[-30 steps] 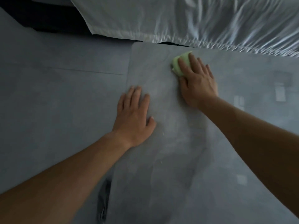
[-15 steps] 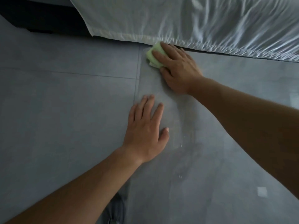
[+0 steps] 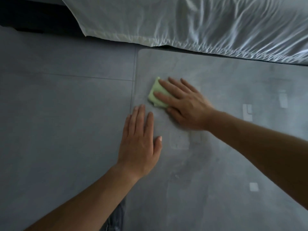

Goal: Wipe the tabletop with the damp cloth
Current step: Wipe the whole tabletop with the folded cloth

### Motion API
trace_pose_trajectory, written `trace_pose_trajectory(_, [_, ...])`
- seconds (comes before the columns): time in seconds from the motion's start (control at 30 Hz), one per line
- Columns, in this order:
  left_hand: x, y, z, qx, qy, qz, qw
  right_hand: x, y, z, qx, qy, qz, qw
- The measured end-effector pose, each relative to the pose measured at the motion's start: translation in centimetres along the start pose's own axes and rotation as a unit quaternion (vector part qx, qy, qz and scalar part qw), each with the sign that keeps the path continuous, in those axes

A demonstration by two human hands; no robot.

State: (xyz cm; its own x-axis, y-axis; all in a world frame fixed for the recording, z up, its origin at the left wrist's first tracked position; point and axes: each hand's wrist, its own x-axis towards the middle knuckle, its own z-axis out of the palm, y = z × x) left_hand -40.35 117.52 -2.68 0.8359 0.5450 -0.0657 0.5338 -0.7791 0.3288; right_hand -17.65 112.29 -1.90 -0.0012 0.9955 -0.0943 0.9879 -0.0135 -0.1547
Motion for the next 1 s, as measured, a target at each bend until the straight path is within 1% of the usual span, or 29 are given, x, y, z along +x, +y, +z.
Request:
trace_pose_trajectory(0.07, [-0.7,0.0,0.1,0.004,-0.004,0.003,1.000,-2.4,1.3,0.0,0.003,-0.012,-0.002,1.000])
trace_pose_trajectory(0.1, [-1.0,0.0,0.1,0.005,-0.004,0.006,1.000,-3.0,2.4,0.0,0.001,0.000,0.022,1.000])
trace_pose_trajectory(0.17, [-1.2,0.0,0.2,0.008,-0.006,0.011,1.000,-3.2,4.7,-0.4,0.006,0.029,0.120,0.992])
trace_pose_trajectory(0.23, [-1.1,0.1,0.3,0.010,-0.006,0.009,1.000,-2.8,6.0,-0.8,0.031,0.042,0.228,0.972])
trace_pose_trajectory(0.27, [-1.1,0.2,0.3,0.009,-0.006,0.006,1.000,-2.6,5.5,-0.8,0.043,0.047,0.261,0.963])
trace_pose_trajectory(0.3, [-1.3,0.3,0.3,0.007,-0.005,0.004,1.000,-2.7,4.5,-0.6,0.049,0.051,0.275,0.959])
trace_pose_trajectory(0.33, [-1.5,0.3,0.3,0.005,-0.004,0.005,1.000,-3.2,3.0,-0.3,0.049,0.056,0.266,0.961])
trace_pose_trajectory(0.37, [-1.8,0.5,0.2,0.002,-0.005,0.009,1.000,-4.1,1.3,0.2,0.043,0.057,0.232,0.970])
trace_pose_trajectory(0.43, [-3.0,0.8,0.2,0.000,-0.012,0.021,1.000,-6.5,-1.9,1.0,0.028,0.041,0.122,0.991])
trace_pose_trajectory(0.47, [-3.6,0.9,0.3,0.000,-0.016,0.025,1.000,-7.4,-2.6,1.2,0.024,0.030,0.078,0.996])
trace_pose_trajectory(0.5, [-4.3,1.1,0.3,-0.001,-0.020,0.028,0.999,-7.6,-2.7,1.2,0.024,0.022,0.056,0.998])
trace_pose_trajectory(0.53, [-4.9,1.2,0.4,-0.002,-0.021,0.029,0.999,-6.9,-2.3,0.9,0.027,0.019,0.057,0.998])
trace_pose_trajectory(0.57, [-5.4,1.3,0.5,-0.001,-0.022,0.030,0.999,-5.6,-1.9,0.7,0.031,0.024,0.079,0.996])
trace_pose_trajectory(0.67, [-6.2,1.3,0.8,0.000,-0.017,0.030,0.999,0.8,-1.4,0.0,0.055,0.036,0.182,0.981])
trace_pose_trajectory(0.7, [-6.3,1.3,0.8,0.001,-0.016,0.028,0.999,2.6,-1.9,-0.1,0.066,0.034,0.193,0.978])
trace_pose_trajectory(0.73, [-6.2,1.4,0.8,0.002,-0.016,0.025,1.000,3.6,-2.6,-0.1,0.067,0.032,0.182,0.981])
trace_pose_trajectory(0.77, [-6.2,1.5,0.8,0.002,-0.017,0.022,1.000,3.9,-3.5,0.1,0.058,0.027,0.149,0.987])
trace_pose_trajectory(0.87, [-6.6,1.8,0.7,0.004,-0.022,0.011,1.000,0.5,-5.1,1.0,0.010,-0.002,-0.001,1.000])
trace_pose_trajectory(0.9, [-6.8,1.9,0.6,0.006,-0.024,0.008,1.000,-1.0,-5.0,1.1,0.003,-0.018,-0.031,0.999])
trace_pose_trajectory(0.93, [-7.0,2.0,0.6,0.010,-0.024,0.005,1.000,-2.1,-4.3,1.1,-0.004,-0.029,-0.046,0.999])
trace_pose_trajectory(0.97, [-7.2,2.1,0.6,0.014,-0.023,0.003,1.000,-2.7,-3.2,1.0,-0.007,-0.028,-0.038,0.999])
trace_pose_trajectory(1.0, [-7.3,2.2,0.6,0.017,-0.021,0.001,1.000,-2.8,-2.1,0.9,-0.004,-0.013,-0.009,1.000])
